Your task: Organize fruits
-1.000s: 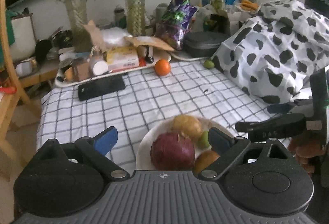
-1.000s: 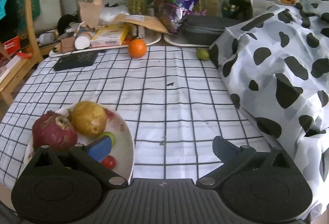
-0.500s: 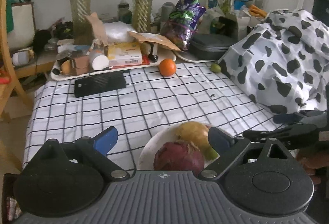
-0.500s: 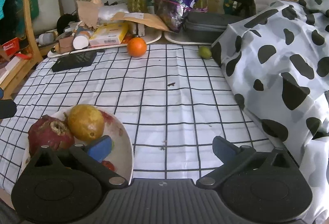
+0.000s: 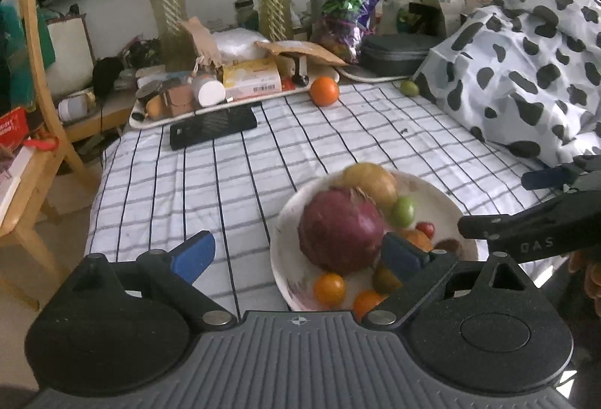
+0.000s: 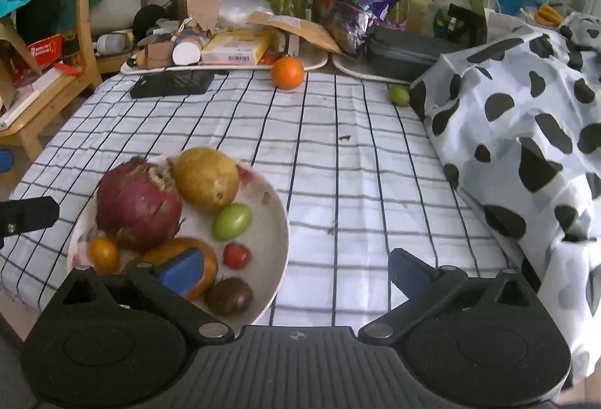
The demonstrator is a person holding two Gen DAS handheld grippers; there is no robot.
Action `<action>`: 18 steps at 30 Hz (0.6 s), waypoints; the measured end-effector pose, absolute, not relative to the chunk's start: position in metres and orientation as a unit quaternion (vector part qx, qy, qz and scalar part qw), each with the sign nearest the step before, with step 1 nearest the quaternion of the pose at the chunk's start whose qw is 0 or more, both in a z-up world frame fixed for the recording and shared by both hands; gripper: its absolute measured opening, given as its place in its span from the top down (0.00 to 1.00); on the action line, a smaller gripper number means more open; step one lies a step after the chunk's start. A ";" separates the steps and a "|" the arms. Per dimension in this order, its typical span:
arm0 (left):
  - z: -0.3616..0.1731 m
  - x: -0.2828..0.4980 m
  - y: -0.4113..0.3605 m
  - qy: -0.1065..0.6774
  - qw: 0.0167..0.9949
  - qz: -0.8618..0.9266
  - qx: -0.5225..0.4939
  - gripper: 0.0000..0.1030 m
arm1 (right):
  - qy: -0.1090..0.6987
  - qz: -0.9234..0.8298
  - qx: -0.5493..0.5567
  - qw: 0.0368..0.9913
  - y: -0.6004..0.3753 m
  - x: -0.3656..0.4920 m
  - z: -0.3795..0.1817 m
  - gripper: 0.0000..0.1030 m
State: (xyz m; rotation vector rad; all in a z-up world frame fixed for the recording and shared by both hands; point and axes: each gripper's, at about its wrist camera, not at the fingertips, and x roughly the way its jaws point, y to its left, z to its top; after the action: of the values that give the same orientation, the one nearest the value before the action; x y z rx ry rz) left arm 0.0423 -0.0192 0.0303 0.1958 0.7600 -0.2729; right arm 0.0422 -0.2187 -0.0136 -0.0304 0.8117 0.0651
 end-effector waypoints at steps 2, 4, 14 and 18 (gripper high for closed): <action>0.029 0.037 -0.019 0.376 0.913 -0.127 0.094 0.06 | 0.398 0.029 -0.018 0.917 -0.215 0.035 -0.014 0.00; 0.027 0.033 -0.020 0.382 0.911 -0.125 0.092 0.06 | 0.402 0.026 -0.027 0.915 -0.210 0.028 -0.014 0.00; 0.018 0.025 -0.028 0.405 0.899 -0.130 0.106 0.06 | 0.425 0.020 -0.042 0.904 -0.201 0.014 -0.020 0.00; 0.015 0.027 -0.026 0.416 0.894 -0.129 0.104 0.06 | 0.431 0.018 -0.036 0.901 -0.203 0.017 -0.022 0.00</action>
State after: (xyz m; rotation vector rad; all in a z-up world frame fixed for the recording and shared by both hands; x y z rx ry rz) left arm 0.0271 -0.0264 0.0150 0.2153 0.8632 -0.2672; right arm 0.0173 -0.2027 -0.0216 -0.0741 0.8917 0.0376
